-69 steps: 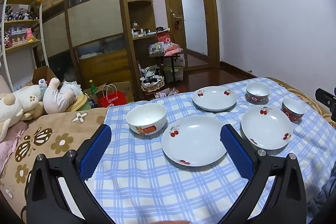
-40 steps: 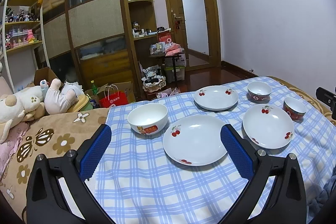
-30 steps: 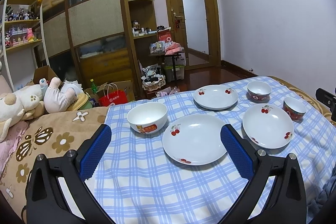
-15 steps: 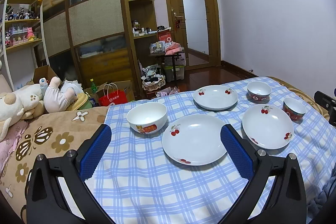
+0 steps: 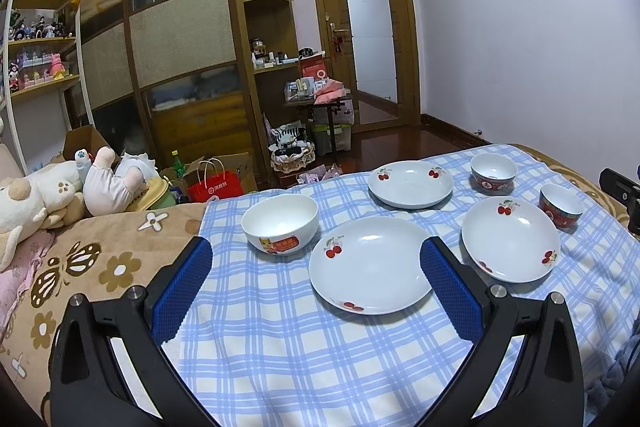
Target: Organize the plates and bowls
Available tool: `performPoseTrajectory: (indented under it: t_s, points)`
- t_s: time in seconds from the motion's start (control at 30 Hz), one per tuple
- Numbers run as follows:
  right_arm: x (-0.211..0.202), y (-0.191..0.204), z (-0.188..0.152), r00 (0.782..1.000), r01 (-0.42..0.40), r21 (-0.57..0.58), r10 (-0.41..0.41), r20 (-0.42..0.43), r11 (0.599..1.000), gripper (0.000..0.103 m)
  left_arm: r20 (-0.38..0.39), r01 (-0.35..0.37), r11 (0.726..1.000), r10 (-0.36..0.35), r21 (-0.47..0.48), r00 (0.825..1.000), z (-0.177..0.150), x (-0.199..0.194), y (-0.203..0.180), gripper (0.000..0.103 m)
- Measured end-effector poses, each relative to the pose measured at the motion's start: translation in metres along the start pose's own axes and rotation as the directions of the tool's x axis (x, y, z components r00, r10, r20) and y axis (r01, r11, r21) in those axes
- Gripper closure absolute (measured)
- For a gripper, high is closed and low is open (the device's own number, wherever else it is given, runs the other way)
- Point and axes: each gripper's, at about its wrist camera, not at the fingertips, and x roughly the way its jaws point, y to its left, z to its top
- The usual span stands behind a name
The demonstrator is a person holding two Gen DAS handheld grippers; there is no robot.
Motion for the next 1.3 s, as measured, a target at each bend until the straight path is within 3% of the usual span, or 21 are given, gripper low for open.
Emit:
performPoseTrajectory:
  t_s: [1.3]
  points:
    - [0.0012, 0.0001, 0.0003, 1.000, 0.005, -0.007, -0.005, -0.007, 1.000, 0.000, -0.002, 0.009, 1.000, -0.008, 0.019, 1.000, -0.0034, -0.0009, -0.0039, 0.001]
